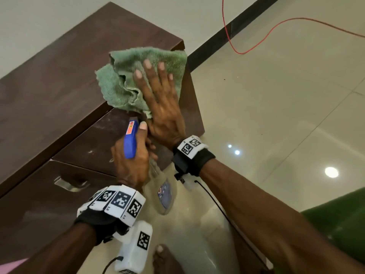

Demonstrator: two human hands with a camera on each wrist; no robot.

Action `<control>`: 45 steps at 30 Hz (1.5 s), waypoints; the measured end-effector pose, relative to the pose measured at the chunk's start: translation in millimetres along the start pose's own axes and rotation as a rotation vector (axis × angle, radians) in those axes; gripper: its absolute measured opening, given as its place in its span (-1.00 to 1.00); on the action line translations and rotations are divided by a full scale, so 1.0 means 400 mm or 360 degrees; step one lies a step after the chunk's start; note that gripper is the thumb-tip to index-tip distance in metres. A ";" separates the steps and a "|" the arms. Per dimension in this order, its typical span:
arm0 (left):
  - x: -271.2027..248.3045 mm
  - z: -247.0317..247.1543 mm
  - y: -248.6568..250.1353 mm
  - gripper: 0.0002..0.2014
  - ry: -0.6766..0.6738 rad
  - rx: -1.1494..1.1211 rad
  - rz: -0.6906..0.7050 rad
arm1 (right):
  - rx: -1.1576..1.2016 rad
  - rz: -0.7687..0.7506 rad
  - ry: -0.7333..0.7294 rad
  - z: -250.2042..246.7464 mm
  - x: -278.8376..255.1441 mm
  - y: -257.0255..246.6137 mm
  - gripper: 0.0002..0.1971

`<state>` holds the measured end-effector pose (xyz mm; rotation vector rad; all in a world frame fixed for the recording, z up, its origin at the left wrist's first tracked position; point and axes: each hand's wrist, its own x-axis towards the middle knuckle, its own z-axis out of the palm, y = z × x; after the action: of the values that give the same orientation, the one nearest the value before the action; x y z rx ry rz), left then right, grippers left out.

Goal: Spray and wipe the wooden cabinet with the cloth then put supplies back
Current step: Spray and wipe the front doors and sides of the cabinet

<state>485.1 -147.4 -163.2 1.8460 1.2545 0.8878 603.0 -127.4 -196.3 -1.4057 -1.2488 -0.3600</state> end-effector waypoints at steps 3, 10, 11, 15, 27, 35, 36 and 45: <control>-0.009 0.003 0.002 -0.45 -0.0165 0.0045 0.0126 | 0.0120 0.0299 0.0280 0.002 0.035 0.009 -0.39; 0.004 -0.048 -0.020 -0.47 -0.0084 0.0040 0.0148 | 0.0222 0.0680 0.0653 0.033 0.063 -0.066 -0.39; 0.002 -0.057 -0.023 -0.50 -0.0048 0.0046 0.0145 | 0.0194 0.0552 0.0506 0.040 0.033 -0.080 -0.35; -0.016 -0.078 -0.070 -0.46 -0.0099 0.0178 0.0148 | 0.0041 -0.0098 -0.0168 0.027 -0.080 -0.060 -0.47; 0.015 -0.010 -0.038 -0.37 -0.0175 0.0137 0.0169 | 0.0160 0.0572 0.0555 0.038 0.031 0.017 -0.34; 0.031 0.126 -0.008 -0.32 -0.0493 0.0369 0.0055 | 0.0266 0.1779 0.0350 0.051 -0.177 0.165 -0.45; 0.030 0.132 -0.016 -0.31 -0.0482 0.0357 0.0018 | 0.0300 0.1870 0.0242 0.043 -0.186 0.168 -0.43; 0.000 0.127 -0.071 -0.49 -0.0294 0.0297 -0.0190 | 0.0153 0.1058 0.0547 0.056 -0.080 0.185 -0.52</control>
<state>515.3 -149.0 -212.8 1.9252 1.3512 0.5383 641.6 -105.9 -267.3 -1.5095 -0.4709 -0.0708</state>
